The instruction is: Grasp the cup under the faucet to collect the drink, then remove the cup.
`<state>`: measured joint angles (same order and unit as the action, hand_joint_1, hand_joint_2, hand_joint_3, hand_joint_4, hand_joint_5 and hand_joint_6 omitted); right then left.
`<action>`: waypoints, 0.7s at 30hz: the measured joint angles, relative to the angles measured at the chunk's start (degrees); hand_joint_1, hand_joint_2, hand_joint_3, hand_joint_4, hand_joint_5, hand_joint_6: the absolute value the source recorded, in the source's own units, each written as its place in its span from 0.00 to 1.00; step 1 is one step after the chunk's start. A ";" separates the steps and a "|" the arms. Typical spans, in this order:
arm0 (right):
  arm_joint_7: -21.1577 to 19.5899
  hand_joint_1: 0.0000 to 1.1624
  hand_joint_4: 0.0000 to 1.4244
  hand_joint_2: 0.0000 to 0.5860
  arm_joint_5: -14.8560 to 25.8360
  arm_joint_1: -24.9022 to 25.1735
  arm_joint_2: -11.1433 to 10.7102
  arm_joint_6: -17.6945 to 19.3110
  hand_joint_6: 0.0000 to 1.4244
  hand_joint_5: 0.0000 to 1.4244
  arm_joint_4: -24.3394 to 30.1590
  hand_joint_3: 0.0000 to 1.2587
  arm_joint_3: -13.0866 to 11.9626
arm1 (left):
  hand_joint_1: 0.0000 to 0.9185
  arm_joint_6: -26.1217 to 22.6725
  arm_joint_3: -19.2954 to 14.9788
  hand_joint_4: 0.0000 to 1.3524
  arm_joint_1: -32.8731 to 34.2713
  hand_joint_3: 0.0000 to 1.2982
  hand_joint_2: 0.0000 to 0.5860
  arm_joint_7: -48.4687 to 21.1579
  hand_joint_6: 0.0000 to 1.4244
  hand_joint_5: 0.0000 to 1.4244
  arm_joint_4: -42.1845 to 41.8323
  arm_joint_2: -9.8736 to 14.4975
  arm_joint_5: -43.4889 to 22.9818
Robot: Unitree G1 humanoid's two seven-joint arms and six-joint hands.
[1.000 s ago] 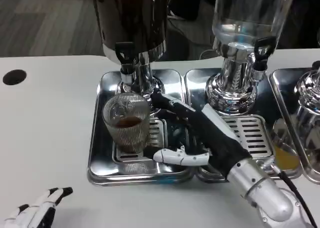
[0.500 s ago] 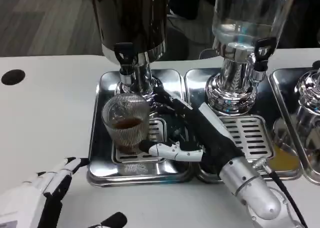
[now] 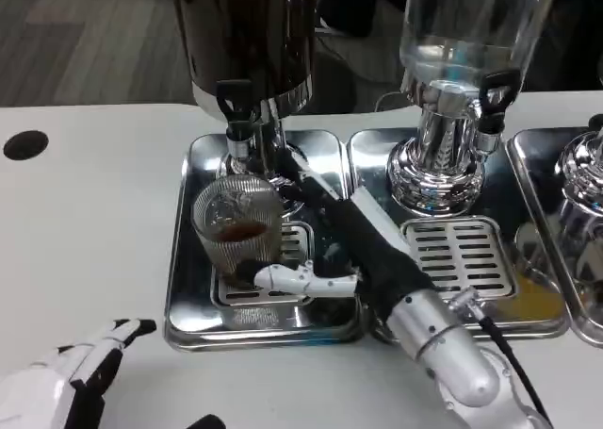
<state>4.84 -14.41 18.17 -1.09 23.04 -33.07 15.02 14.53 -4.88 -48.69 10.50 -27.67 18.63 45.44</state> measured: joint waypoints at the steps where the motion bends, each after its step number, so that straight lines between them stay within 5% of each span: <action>1: -0.07 0.64 0.05 0.16 -0.05 0.19 0.39 0.02 0.03 0.08 -0.32 0.04 0.11 | 0.04 0.00 0.00 0.13 0.01 0.19 0.14 -0.07 0.13 0.17 0.10 0.01 -0.01; 21: -3.35 0.65 0.05 0.16 -1.55 5.41 3.60 1.42 0.02 0.08 -6.35 0.04 1.80 | 0.04 1.03 -0.83 0.15 -1.67 0.21 0.14 -0.61 0.14 0.19 1.92 1.07 -2.32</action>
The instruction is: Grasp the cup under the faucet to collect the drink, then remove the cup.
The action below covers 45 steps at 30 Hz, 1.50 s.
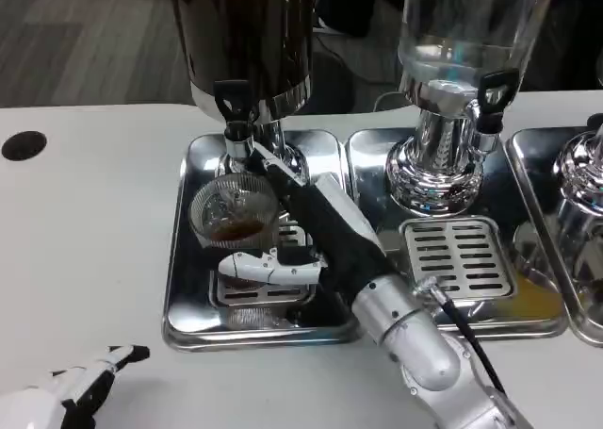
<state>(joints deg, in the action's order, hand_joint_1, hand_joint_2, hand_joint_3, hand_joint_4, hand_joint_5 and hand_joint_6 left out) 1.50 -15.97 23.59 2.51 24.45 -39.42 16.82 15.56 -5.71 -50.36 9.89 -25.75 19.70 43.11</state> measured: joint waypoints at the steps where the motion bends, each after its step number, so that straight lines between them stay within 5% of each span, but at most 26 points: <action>1: -0.27 0.65 0.05 0.16 0.00 0.30 0.23 0.10 0.02 0.08 -0.50 0.04 0.01 | 0.04 0.21 -0.02 0.15 -0.11 0.21 0.14 0.00 0.14 0.19 0.00 0.03 -0.06; 15: -3.81 0.68 0.05 0.15 -0.95 1.27 1.39 1.32 0.03 0.09 -3.58 0.02 0.15 | 0.04 1.37 -1.16 0.16 -0.79 0.22 0.14 -1.07 0.15 0.19 0.06 0.31 -1.23; 45: -1.49 0.67 0.08 0.15 0.00 0.63 -0.91 2.53 0.04 0.12 -3.15 0.06 -1.77 | 0.04 0.35 0.11 0.16 3.74 0.22 0.14 -5.51 0.15 0.20 0.52 0.31 -0.13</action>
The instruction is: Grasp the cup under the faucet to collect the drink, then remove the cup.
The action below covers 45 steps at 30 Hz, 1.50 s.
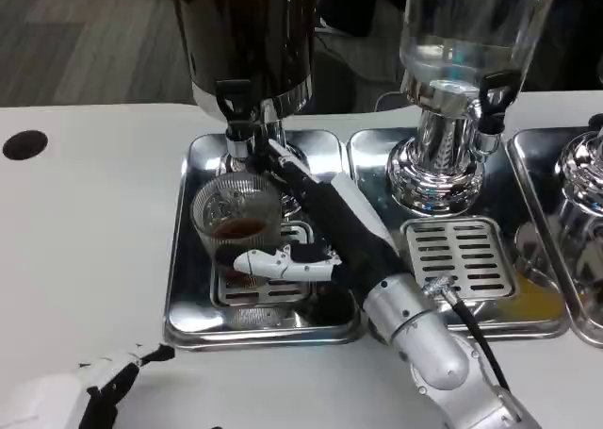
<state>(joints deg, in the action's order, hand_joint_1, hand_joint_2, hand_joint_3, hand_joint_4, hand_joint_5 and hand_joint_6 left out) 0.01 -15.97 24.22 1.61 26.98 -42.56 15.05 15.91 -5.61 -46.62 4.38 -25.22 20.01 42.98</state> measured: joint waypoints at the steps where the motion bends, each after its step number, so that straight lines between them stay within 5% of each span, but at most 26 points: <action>1: 0.00 0.67 0.08 0.16 0.00 0.00 0.06 0.02 0.04 0.12 -0.12 0.06 0.02 | 0.04 0.00 -0.07 0.16 -0.05 0.22 0.14 0.00 0.15 0.20 0.00 0.00 -0.03; 28: -2.46 0.67 0.11 0.16 -0.47 0.38 1.51 2.23 0.08 0.15 -5.90 0.09 0.47 | 0.04 0.04 -0.77 0.16 -1.19 0.22 0.14 -0.41 0.16 0.20 0.00 1.45 -1.72; 45: -6.27 0.70 0.21 0.18 -1.81 0.56 2.45 2.22 0.15 0.24 -7.51 0.22 0.65 | 0.04 0.13 -2.35 0.17 -1.89 0.23 0.14 -0.96 0.17 0.20 -0.24 1.54 -1.99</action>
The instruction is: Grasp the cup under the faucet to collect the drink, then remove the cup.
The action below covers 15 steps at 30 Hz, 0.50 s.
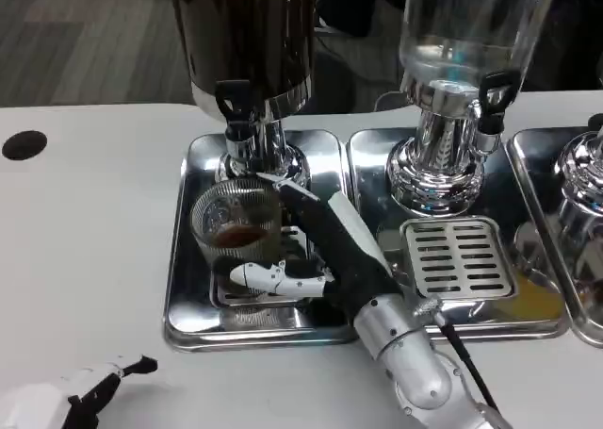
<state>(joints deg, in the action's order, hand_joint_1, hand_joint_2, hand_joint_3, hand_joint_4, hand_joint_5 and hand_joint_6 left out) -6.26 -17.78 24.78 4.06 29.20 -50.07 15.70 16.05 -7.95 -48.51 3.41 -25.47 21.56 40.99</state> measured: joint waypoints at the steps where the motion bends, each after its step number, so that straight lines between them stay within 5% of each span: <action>1: -0.02 0.70 0.21 0.18 -0.10 0.00 0.00 0.00 0.15 0.24 -0.08 0.22 0.02 | 0.04 0.04 -0.02 0.17 -0.08 0.23 0.14 -0.01 0.17 0.20 0.00 0.00 -0.04; 15: -1.87 0.72 0.28 0.18 -0.75 0.00 0.25 0.01 0.21 0.30 -0.28 0.30 0.26 | 0.04 0.28 -0.47 0.17 -0.22 0.23 0.15 -0.04 0.17 0.21 -0.08 0.01 -0.30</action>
<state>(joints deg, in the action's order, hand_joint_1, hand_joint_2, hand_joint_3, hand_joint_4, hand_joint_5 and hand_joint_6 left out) -8.14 -18.52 24.78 4.31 29.21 -50.35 15.95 16.33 -8.43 -48.73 3.37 -25.54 21.56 40.69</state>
